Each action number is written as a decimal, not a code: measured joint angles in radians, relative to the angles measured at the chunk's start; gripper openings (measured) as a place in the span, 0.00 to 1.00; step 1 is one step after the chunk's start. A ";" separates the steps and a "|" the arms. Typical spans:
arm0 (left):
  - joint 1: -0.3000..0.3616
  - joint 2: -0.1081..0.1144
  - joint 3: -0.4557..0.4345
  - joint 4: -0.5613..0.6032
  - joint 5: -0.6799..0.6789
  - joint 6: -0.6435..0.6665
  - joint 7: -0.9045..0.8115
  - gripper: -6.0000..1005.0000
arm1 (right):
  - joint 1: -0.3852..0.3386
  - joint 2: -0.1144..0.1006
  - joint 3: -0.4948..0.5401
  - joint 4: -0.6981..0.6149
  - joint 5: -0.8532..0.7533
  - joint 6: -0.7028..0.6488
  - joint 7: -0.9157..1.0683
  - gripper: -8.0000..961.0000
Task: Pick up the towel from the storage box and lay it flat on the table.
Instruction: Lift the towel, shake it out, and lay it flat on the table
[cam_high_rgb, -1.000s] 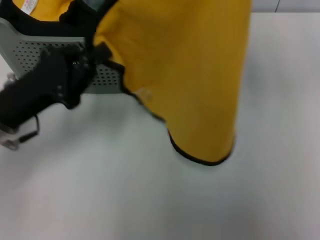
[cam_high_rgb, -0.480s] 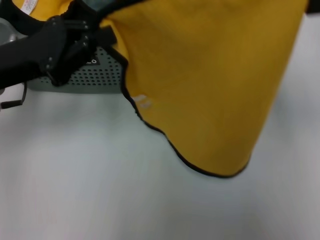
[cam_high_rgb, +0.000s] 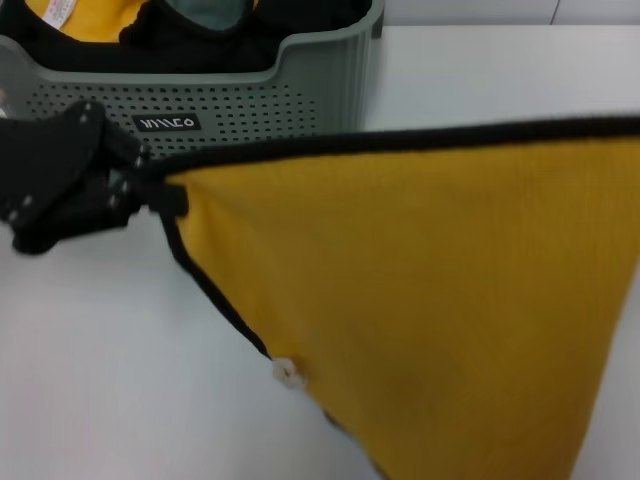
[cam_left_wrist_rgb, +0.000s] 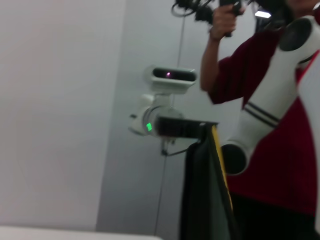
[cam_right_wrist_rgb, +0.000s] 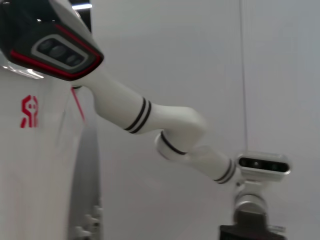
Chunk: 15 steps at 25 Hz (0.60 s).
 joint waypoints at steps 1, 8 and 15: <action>-0.006 -0.009 -0.001 -0.034 -0.010 -0.002 -0.017 0.03 | 0.004 0.001 0.010 0.000 -0.013 0.014 -0.003 0.08; -0.063 -0.088 -0.001 -0.274 -0.111 -0.004 -0.141 0.03 | 0.107 -0.026 0.017 0.055 -0.165 0.170 -0.073 0.08; -0.087 -0.070 0.000 -0.255 -0.143 -0.003 -0.160 0.03 | 0.122 -0.048 0.019 0.046 -0.163 0.175 -0.079 0.08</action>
